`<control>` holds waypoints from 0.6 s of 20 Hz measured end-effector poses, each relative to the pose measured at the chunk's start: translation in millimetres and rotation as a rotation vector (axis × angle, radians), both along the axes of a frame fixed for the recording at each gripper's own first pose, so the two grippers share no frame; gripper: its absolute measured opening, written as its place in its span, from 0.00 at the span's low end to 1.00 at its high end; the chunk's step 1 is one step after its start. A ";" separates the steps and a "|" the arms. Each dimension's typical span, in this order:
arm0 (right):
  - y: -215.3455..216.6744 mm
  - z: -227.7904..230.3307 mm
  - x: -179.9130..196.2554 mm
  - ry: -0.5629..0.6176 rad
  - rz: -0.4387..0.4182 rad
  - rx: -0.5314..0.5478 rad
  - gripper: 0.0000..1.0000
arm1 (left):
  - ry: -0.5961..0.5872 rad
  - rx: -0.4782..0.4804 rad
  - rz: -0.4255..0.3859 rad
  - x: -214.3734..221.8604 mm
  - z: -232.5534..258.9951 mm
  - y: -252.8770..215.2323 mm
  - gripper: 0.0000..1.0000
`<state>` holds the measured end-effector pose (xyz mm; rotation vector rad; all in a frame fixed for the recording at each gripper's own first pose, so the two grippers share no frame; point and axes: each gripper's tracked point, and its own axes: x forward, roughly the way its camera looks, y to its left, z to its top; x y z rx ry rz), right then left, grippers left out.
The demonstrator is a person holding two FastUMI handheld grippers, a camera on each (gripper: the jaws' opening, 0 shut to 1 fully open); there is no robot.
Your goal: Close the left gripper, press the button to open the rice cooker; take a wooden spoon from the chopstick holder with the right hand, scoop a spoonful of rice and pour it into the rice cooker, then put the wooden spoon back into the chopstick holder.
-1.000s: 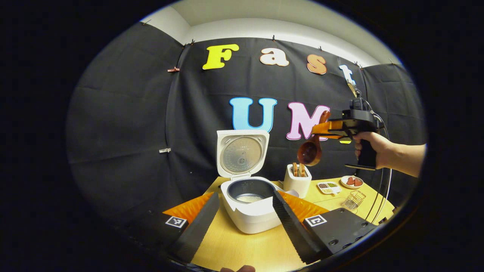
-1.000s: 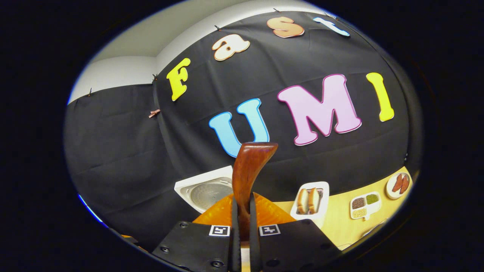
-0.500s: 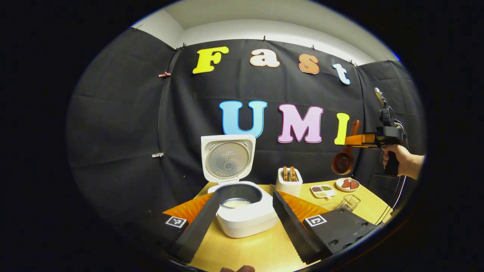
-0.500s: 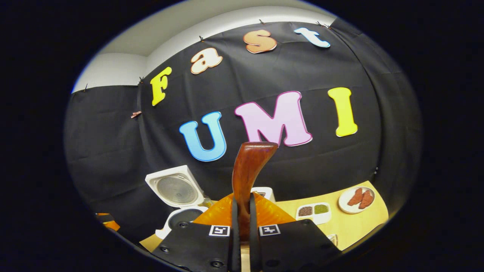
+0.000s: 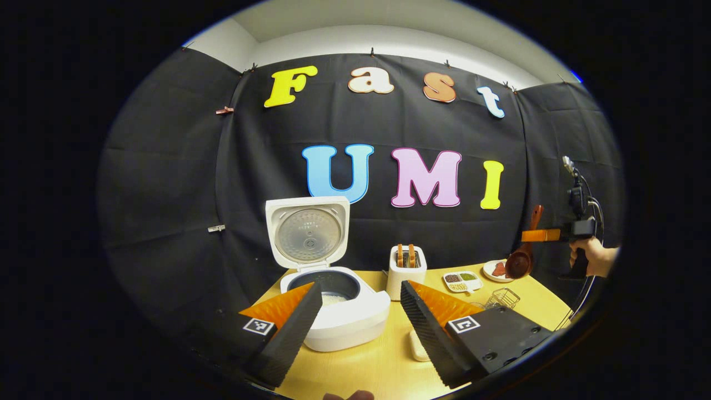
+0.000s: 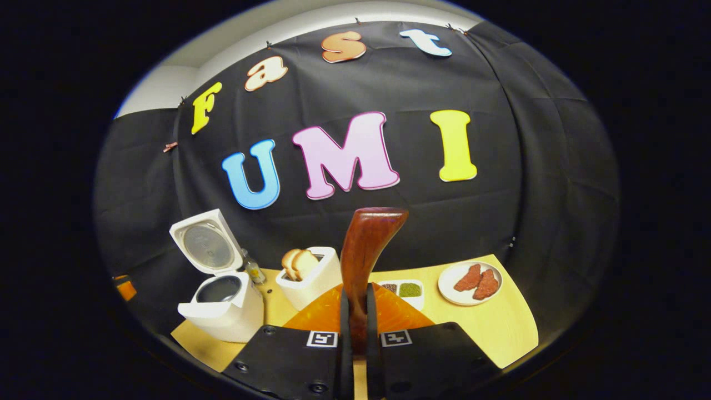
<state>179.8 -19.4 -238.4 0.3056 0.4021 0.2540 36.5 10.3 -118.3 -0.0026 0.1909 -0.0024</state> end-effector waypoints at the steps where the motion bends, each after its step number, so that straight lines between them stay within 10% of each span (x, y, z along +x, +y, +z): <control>1: -5.7 -14.2 0.3 0.025 -0.007 0.000 0.13 | 0.003 0.004 0.002 1.1 -0.1 -3.5 0.98; 12: -18.1 -133.4 4.3 0.203 0.019 0.001 0.13 | 0.029 0.019 0.110 11.9 2.1 -20.0 0.98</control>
